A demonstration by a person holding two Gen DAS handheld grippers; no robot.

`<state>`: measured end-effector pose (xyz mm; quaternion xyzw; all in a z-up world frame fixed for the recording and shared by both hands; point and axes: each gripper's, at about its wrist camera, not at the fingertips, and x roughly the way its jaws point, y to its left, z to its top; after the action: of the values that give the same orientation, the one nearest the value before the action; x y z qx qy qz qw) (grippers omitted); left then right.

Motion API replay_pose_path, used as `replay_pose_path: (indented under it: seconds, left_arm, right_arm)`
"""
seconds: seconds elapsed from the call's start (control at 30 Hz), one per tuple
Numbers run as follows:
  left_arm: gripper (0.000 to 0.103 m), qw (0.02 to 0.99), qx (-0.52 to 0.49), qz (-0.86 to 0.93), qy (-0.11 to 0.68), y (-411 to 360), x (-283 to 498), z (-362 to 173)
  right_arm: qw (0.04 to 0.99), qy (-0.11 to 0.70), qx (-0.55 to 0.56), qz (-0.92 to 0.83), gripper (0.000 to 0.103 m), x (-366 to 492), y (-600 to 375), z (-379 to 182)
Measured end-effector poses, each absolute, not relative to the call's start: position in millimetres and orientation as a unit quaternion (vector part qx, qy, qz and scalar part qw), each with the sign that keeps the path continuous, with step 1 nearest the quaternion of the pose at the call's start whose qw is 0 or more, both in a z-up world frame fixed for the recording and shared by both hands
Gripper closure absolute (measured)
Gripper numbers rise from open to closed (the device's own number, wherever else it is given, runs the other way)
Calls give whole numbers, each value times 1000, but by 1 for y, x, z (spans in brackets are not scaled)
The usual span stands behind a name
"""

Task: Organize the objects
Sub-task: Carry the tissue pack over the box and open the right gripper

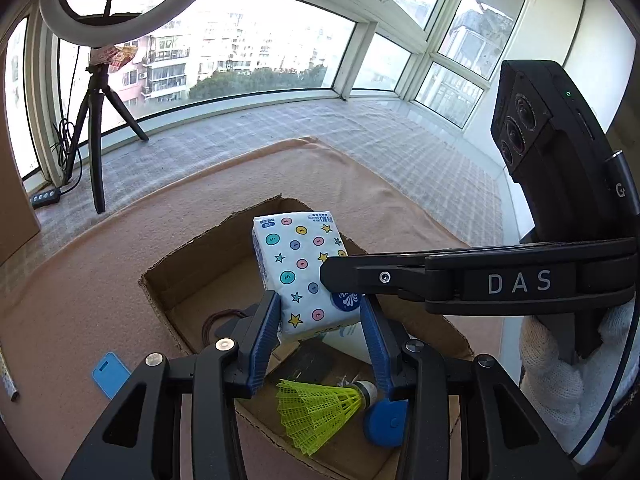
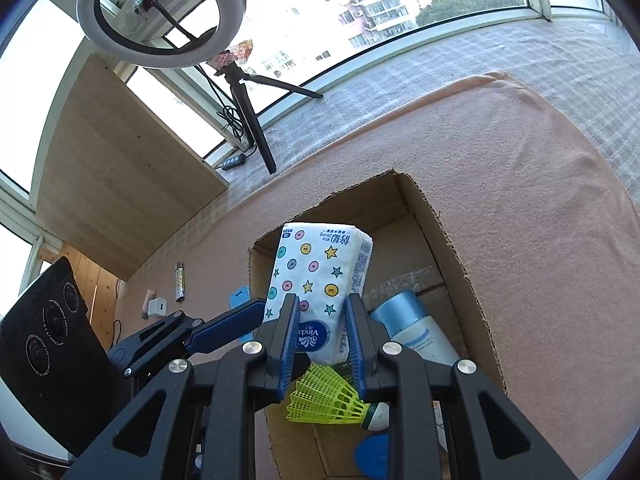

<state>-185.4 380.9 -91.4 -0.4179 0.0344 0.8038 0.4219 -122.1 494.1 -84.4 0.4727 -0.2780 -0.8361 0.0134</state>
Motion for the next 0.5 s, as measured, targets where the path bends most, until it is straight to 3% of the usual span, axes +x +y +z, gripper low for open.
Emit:
replay_pose_path:
  seconds: [0.07,0.13,0.17,0.2,0.5]
  left_arm:
    - [51,420,-430,799,34,381,-187,-94]
    - [21,402,-451,796,37,382,-193,-99]
    - [19,389,-452,802,39,381,-194,-100]
    - [19,387,-452,803,39,380,-195,-100]
    - [19,390,-452,801,46,372,-191,-102]
  right_arm:
    - [12,-262,475,-840,81,-123,493,-83]
    - [-1,-233,481,-845,73,-125,489,-82]
    - [-13,-220,482,-848,58,-125,489,-82]
    - [-20,-214,478,-851,51,-124,489,-81]
    - [-27,-230,478,-847,51,-122,493,-83]
